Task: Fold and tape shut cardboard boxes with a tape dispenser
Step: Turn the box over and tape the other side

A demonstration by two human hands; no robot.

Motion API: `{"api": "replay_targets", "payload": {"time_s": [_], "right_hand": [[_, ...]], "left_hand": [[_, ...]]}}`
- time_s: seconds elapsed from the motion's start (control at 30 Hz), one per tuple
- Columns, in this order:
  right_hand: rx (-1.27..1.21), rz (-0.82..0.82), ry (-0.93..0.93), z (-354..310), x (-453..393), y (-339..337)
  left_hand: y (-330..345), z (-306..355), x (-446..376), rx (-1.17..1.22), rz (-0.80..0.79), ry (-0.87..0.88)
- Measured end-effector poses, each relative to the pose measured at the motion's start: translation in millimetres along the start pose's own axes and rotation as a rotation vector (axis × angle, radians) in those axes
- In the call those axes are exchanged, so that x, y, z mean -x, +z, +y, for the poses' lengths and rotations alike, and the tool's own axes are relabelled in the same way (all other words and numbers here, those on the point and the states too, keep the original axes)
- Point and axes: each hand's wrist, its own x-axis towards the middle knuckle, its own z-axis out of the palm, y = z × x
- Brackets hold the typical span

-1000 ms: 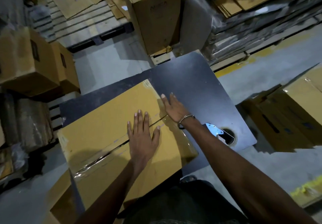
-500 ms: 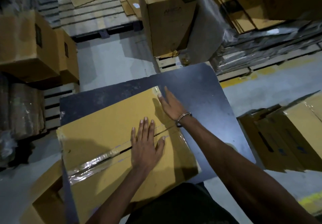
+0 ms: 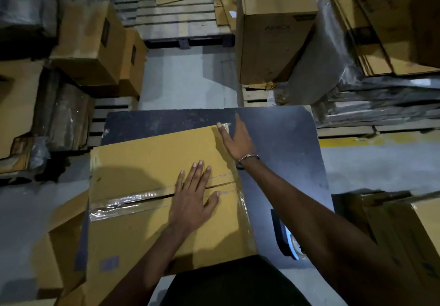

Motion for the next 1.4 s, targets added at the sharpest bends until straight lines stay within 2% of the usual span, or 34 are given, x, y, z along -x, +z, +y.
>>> {"api": "replay_targets", "payload": {"time_s": [0.07,0.13,0.27,0.4,0.5,0.57,0.7,0.8,0.9,1.03,1.2,1.3,1.4], "right_hand": [[0.032,-0.029,-0.117,-4.3,-9.8,8.8],[0.063,-0.088,-0.105,-3.1,-16.6,18.4],[-0.049,-0.031,-0.016,3.0,-24.5,22.5],[-0.241,-0.233,0.226,0.3,-38.5,18.0],[-0.350,-0.282,0.275,-1.2,-30.0,13.1],[-0.289,-0.220,0.293,7.0,-0.4,16.4],[-0.205,-0.112,0.155,47.0,100.3,36.1],[-0.023,-0.058,0.221,72.2,163.5,38.3],[0.079,0.073,0.185,77.8,194.5,35.8],[0.256,0.183,0.151,66.7,170.6,26.8],[0.516,0.283,0.161,66.1,105.0,-13.9],[0.527,0.326,0.279,68.7,70.7,-39.1],[0.451,0.292,0.362,71.2,62.9,-46.3]], "left_hand": [[-1.0,1.2,-1.7,0.010,-0.008,-0.005],[-1.7,1.6,-1.7,0.017,-0.009,-0.010],[-2.7,4.4,-0.2,0.006,-0.025,-0.024],[-4.1,5.0,-1.2,-0.009,-0.048,-0.027],[-3.8,5.4,0.5,-0.006,-0.043,-0.027],[-1.8,4.7,1.0,-0.014,-0.033,-0.030],[0.6,3.5,0.2,-0.026,-0.026,-0.023],[4.6,1.1,0.7,-0.015,-0.014,-0.027],[7.8,0.0,-3.3,-0.013,-0.013,-0.008],[6.7,3.9,-28.0,0.023,-0.005,0.018],[3.7,27.8,-100.7,0.072,-0.047,0.024],[-2.0,41.0,-132.6,0.080,-0.132,0.082],[-8.4,50.2,-118.6,0.101,-0.162,0.103]]}}
